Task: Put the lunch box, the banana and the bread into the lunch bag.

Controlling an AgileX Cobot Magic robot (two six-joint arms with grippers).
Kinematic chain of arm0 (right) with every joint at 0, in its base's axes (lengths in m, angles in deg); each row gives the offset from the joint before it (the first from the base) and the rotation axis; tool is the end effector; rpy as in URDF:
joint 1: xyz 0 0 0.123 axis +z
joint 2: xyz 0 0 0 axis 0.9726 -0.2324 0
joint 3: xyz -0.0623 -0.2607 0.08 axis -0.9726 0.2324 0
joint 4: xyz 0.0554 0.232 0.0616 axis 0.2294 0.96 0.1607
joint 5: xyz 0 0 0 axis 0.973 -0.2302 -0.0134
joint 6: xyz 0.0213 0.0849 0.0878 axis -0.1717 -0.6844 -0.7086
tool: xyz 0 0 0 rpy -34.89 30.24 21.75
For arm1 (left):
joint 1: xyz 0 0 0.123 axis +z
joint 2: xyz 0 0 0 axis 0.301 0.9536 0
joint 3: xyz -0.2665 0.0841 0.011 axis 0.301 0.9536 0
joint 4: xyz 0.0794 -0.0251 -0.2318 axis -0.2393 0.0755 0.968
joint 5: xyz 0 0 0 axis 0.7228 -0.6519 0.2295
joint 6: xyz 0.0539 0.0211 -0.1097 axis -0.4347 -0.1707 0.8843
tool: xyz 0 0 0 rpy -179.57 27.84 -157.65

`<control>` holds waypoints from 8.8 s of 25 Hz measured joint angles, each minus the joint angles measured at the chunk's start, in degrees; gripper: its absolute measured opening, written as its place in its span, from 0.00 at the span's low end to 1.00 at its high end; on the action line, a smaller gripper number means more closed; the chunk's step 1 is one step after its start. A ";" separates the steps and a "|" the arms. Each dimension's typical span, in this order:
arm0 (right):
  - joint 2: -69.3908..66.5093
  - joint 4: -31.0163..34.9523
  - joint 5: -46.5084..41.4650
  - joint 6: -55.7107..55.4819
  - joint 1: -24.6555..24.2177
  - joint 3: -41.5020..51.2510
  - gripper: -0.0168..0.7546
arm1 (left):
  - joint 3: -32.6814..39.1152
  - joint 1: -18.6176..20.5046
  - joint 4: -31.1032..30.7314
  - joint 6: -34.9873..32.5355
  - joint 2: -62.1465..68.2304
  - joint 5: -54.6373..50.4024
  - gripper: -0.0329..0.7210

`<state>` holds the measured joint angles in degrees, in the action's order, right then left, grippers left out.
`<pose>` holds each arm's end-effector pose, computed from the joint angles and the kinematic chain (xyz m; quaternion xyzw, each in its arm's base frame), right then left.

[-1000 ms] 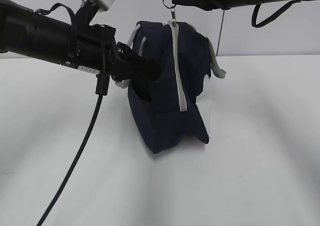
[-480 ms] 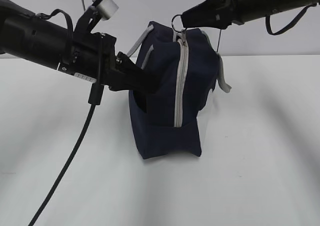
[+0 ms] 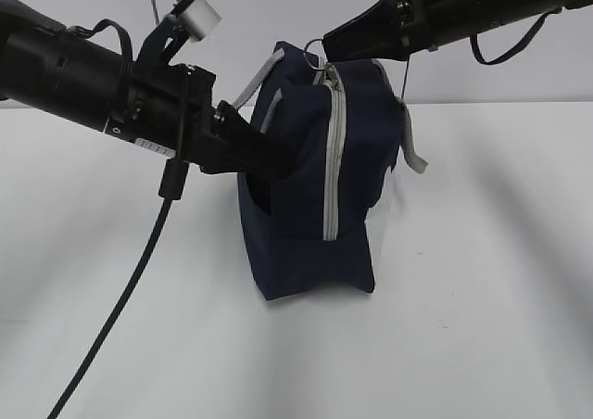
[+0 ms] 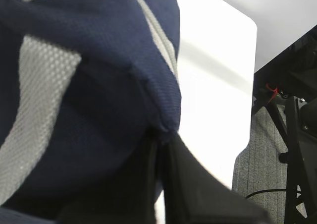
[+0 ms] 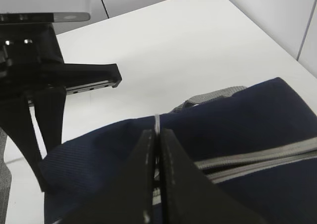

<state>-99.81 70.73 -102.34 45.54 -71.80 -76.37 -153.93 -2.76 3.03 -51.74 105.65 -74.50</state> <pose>0.3966 0.1413 0.2880 -0.4738 0.6822 0.3580 0.4265 0.3042 -0.2147 0.2328 0.4472 0.7477 -0.3974 0.2881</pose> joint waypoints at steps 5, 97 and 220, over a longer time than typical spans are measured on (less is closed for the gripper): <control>-2.81 -0.11 -0.26 0.09 0.00 -3.29 0.02 | 0.00 0.00 -1.06 0.21 0.00 -0.41 0.05; -24.90 5.66 -2.40 1.58 -5.48 -27.98 0.02 | -33.19 -0.40 -31.84 79.54 12.35 7.16 0.64; -33.06 -14.37 -3.29 -35.47 -8.36 -47.89 0.55 | -35.50 3.35 -27.46 53.95 13.92 2.87 0.81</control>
<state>-132.86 56.36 -105.63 10.07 -80.17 -124.26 -189.42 0.59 -24.42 2.21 119.56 -71.63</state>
